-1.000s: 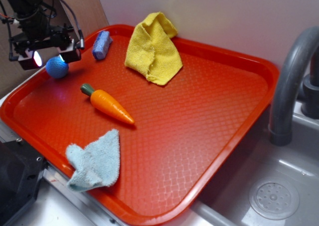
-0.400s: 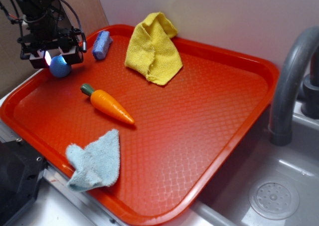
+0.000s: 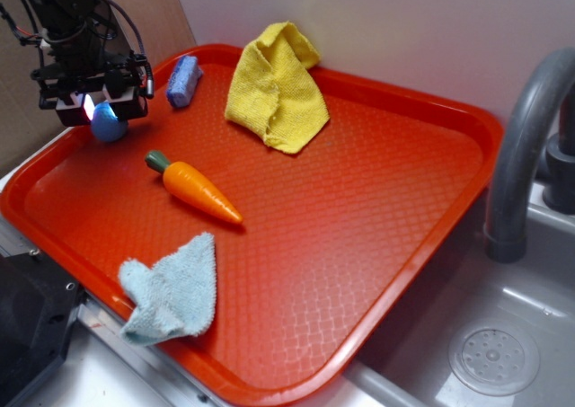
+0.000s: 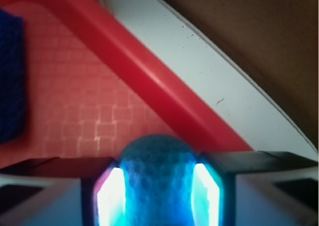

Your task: Grab the blue ball.

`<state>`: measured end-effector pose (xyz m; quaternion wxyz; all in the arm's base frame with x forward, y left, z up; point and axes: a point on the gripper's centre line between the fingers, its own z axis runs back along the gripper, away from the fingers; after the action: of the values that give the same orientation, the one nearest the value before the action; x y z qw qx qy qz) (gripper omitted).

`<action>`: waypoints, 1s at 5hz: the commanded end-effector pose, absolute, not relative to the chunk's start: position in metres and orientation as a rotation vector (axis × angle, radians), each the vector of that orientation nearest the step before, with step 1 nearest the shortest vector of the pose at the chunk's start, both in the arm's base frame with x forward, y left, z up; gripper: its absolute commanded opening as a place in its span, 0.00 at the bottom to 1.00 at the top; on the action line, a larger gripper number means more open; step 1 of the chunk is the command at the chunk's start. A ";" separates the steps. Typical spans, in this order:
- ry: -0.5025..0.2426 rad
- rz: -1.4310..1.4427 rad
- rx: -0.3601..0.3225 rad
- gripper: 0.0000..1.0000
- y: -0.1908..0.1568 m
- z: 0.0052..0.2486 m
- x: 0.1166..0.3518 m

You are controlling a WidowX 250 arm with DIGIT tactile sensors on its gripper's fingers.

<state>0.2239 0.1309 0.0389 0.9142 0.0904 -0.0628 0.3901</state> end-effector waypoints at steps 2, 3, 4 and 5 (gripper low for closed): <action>-0.186 0.617 0.113 0.00 0.110 0.078 0.217; -0.124 0.377 -0.017 0.00 0.085 0.127 0.203; -0.145 0.165 -0.066 0.00 0.056 0.176 0.198; -0.064 0.125 -0.011 0.00 0.041 0.224 0.207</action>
<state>0.2056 0.0237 0.2093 0.9980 -0.0084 -0.0121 0.0612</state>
